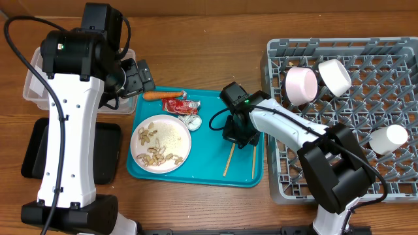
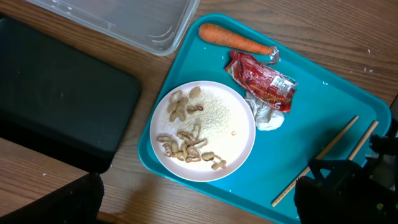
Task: Sort waste into correct bins and load items into the dishwasher
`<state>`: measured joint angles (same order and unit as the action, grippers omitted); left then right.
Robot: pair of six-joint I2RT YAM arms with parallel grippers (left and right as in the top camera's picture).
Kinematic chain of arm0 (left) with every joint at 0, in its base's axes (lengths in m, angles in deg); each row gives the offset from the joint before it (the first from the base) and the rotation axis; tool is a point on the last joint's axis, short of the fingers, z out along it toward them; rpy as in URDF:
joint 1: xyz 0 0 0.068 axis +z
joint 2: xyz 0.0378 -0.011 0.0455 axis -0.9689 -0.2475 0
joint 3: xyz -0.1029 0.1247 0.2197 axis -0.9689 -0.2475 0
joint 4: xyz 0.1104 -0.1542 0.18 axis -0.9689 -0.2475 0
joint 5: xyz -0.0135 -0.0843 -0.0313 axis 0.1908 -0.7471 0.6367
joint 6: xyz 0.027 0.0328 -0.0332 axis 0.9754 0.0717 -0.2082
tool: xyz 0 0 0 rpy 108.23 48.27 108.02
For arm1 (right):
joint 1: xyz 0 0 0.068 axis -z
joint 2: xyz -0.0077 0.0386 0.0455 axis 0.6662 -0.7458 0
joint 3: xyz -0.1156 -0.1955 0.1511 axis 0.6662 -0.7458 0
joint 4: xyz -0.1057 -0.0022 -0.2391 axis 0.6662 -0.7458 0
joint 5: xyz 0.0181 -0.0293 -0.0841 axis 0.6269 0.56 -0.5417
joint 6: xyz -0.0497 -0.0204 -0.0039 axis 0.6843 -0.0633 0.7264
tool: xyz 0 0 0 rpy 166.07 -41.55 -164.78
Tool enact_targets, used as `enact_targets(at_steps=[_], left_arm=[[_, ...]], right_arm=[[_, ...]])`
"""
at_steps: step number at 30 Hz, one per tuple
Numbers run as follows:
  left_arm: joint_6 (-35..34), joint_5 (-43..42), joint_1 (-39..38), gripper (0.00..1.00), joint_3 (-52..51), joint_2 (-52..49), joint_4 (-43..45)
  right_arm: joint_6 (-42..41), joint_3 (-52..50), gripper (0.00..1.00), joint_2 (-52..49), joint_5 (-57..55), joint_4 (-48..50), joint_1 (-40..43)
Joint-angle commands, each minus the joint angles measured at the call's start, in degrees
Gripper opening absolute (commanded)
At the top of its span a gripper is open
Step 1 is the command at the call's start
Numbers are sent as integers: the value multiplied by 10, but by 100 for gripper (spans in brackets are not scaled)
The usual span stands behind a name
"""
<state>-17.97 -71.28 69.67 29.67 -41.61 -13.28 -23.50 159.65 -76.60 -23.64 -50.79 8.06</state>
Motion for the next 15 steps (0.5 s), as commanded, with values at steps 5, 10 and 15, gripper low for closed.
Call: enact_targets(at_steps=[5,10,15], left_arm=[[-8,1,0,100,5,-2,2],[-8,1,0,100,5,-2,2],[-8,1,0,100,5,-2,2]], right_arm=[[11,6,4,39,38,3,-1],[20,6,4,51,41,0,-1],[31,6,4,64,41,0,-2]])
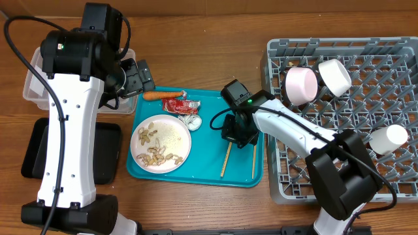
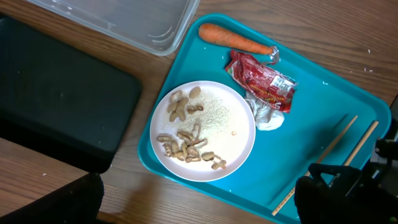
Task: Sort waste into correct bins and load items into the dishwasher
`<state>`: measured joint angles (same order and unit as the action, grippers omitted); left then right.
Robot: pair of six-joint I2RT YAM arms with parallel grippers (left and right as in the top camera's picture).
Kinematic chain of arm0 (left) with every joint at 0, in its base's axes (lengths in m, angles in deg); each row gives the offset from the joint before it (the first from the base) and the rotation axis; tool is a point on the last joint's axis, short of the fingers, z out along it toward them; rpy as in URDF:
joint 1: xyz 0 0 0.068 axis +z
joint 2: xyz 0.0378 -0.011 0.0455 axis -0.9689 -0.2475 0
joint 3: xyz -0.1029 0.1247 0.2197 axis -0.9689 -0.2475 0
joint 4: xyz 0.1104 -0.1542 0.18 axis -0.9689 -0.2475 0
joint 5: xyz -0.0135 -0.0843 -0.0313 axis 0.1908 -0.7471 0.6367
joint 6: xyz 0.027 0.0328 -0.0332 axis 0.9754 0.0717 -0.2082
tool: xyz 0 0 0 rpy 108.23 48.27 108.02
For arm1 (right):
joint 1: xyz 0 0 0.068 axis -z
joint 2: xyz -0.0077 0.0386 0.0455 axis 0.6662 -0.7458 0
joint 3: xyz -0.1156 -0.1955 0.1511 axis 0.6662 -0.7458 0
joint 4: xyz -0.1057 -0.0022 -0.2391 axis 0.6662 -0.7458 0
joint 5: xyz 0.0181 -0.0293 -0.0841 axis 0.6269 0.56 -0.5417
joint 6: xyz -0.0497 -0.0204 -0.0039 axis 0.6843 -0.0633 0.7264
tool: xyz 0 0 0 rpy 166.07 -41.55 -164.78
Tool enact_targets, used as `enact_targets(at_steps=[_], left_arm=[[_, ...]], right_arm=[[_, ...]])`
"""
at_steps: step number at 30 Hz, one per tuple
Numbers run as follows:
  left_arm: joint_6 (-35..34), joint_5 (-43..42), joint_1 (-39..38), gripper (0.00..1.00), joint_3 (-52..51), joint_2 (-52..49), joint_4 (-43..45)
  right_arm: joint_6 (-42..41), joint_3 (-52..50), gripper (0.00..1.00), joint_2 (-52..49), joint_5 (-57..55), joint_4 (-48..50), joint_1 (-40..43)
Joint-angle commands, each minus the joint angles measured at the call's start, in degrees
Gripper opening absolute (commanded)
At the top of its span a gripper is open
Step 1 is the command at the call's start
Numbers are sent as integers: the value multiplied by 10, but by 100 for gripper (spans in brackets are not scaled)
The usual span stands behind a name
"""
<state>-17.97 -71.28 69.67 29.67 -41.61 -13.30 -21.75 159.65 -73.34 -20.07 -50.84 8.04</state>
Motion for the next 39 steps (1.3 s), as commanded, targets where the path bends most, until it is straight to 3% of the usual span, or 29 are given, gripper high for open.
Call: enact_targets(at_steps=[1,20,34,39], left_arm=[[-8,1,0,100,5,-2,2],[-8,1,0,100,5,-2,2],[-8,1,0,100,5,-2,2],[-8,1,0,100,5,-2,2]], right_arm=[[14,6,4,34,4,0,-3],[31,7,4,101,-30,7,-32],[98,10,4,174,-59,-3,-33],[115,20,4,204,-132,-43,-28]])
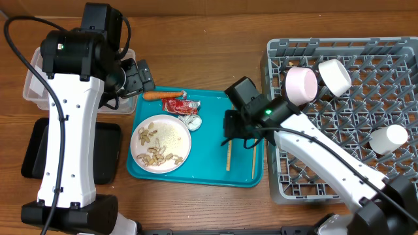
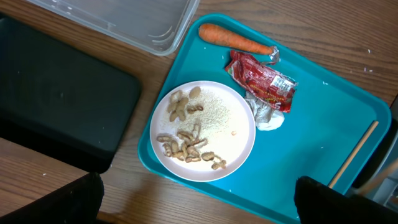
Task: Sort waste into correct bins and load items into the dishwasher
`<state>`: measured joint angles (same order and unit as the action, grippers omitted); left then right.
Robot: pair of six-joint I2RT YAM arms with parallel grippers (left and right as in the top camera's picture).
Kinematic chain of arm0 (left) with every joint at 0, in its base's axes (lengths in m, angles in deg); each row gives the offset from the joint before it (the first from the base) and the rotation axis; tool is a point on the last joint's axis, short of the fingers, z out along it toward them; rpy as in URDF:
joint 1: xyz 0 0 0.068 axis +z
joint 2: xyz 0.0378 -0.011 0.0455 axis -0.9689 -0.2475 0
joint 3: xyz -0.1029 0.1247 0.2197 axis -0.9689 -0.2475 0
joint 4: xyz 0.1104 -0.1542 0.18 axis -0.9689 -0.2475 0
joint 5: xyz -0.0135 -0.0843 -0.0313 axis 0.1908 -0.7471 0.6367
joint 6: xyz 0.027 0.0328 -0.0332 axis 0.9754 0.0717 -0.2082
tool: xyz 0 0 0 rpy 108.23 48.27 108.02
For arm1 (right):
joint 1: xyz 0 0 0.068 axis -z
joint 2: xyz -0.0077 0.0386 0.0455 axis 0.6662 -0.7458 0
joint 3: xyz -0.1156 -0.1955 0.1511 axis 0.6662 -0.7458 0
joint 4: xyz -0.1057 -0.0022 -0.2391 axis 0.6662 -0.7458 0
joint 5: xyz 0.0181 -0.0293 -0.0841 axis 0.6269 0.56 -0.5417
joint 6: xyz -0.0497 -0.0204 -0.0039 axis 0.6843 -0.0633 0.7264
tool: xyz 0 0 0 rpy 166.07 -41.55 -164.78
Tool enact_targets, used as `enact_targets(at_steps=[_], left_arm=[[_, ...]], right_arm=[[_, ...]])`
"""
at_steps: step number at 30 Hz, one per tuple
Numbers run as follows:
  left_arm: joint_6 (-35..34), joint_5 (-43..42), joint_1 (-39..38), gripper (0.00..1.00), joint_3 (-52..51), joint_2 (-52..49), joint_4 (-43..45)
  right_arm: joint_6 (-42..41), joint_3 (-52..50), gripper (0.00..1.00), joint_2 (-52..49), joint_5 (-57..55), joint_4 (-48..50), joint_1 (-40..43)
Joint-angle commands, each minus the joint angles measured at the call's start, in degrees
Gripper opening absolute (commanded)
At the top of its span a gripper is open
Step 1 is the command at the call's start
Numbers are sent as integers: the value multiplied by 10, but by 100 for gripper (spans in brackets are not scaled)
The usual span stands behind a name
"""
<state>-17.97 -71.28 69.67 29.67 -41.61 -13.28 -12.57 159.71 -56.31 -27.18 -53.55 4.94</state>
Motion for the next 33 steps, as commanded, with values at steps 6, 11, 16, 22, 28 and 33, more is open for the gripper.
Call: enact_targets(at_steps=[6,11,16,22,28,33], left_arm=[[-8,1,0,100,5,-2,2],[-8,1,0,100,5,-2,2],[-8,1,0,100,5,-2,2],[-8,1,0,100,5,-2,2],[-8,1,0,100,5,-2,2],[-8,1,0,100,5,-2,2]], right_arm=[[102,77,4,92,-142,-82,42],[197,94,4,123,-150,-83,115],[231,91,4,85,-150,-93,188],[269,90,4,12,-121,-107,208],[266,94,37,-7,-96,-113,206],[211,107,47,39,-54,-106,169]])
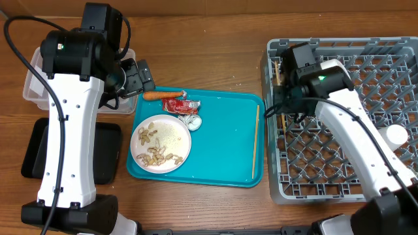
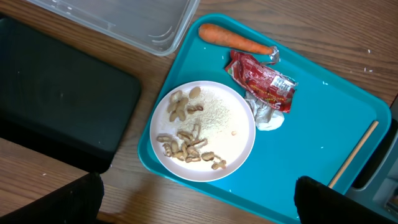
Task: Sort waste into correct bins and load items into the dishwasher
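Observation:
A teal tray (image 1: pixel 222 137) holds a white plate (image 1: pixel 171 134) of peanuts, a carrot (image 1: pixel 157 95), a red wrapper (image 1: pixel 179 104) and one chopstick (image 1: pixel 255 140) along its right edge. My right gripper (image 1: pixel 279 77) is over the left edge of the grey dishwasher rack (image 1: pixel 339 163), shut on the other chopstick (image 1: pixel 277 65). Near the tray's back left corner, my left gripper (image 1: pixel 140 78) hangs open and empty. In the left wrist view its fingers (image 2: pixel 323 199) frame the plate (image 2: pixel 214 118), with the carrot (image 2: pixel 233 40) and the wrapper (image 2: pixel 264 81) beyond.
A clear bin (image 1: pixel 29 88) and a black bin (image 1: pixel 108 150) stand left of the tray. A white cup (image 1: pixel 395 136) lies in the rack at the right; my right arm covers other dishes there. Crumpled foil (image 2: pixel 264 118) lies beside the wrapper.
My right gripper was over the tray's right half with two chopsticks below it. It is now at the rack's left edge with one chopstick in it. One chopstick stays in the tray.
My right gripper was low over the two chopsticks in the tray at both first moments, and one stick had shifted between them. Then it stood higher over the sticks. Now it holds one at the rack. My left arm has stayed still.

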`<state>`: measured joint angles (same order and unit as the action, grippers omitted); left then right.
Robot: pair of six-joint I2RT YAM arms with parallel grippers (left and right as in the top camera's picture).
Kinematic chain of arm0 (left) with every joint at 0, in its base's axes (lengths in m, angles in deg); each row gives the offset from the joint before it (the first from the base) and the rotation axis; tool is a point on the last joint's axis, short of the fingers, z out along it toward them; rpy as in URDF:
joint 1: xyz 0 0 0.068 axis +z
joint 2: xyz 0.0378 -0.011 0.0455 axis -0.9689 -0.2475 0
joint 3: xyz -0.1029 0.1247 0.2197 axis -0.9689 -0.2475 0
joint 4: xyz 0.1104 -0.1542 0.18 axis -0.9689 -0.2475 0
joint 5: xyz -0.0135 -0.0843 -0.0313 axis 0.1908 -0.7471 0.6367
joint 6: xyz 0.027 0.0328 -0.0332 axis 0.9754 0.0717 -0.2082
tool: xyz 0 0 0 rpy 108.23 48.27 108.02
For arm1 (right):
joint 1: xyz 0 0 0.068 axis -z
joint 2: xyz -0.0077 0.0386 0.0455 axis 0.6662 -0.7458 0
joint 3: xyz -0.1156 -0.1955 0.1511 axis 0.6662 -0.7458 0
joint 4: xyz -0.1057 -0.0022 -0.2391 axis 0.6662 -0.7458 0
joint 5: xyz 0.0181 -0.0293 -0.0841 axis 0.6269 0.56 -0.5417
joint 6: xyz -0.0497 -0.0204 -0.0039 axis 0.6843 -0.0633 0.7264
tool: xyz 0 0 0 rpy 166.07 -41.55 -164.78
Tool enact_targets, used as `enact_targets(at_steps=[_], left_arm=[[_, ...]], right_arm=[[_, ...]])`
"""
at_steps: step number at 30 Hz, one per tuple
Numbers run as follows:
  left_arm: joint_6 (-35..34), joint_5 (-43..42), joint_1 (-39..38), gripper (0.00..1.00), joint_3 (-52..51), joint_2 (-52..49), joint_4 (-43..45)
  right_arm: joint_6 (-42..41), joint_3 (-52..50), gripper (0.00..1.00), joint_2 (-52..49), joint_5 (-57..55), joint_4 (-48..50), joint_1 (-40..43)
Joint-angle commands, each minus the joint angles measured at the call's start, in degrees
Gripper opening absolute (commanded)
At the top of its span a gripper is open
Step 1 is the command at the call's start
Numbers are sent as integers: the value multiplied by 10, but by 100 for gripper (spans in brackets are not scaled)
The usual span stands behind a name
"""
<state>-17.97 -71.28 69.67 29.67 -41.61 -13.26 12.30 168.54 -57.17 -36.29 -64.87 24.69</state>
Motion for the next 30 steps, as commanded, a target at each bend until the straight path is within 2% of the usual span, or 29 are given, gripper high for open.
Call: enact_targets(at_steps=[1,6,13,19,23,30], left_arm=[[-8,1,0,100,5,-2,2],[-8,1,0,100,5,-2,2],[-8,1,0,100,5,-2,2],[-8,1,0,100,5,-2,2],[-8,1,0,100,5,-2,2],[-8,1,0,100,4,-2,2]], right_arm=[[-63,19,47,52,66,10,-53],[-128,-15,46,35,63,37,-134],[-274,-94,46,-43,-52,77,-196],[-268,-98,46,-125,-94,98,-185],[-225,-98,46,-145,-71,124,-183],[-227,-99,47,-155,-71,124,-167]])
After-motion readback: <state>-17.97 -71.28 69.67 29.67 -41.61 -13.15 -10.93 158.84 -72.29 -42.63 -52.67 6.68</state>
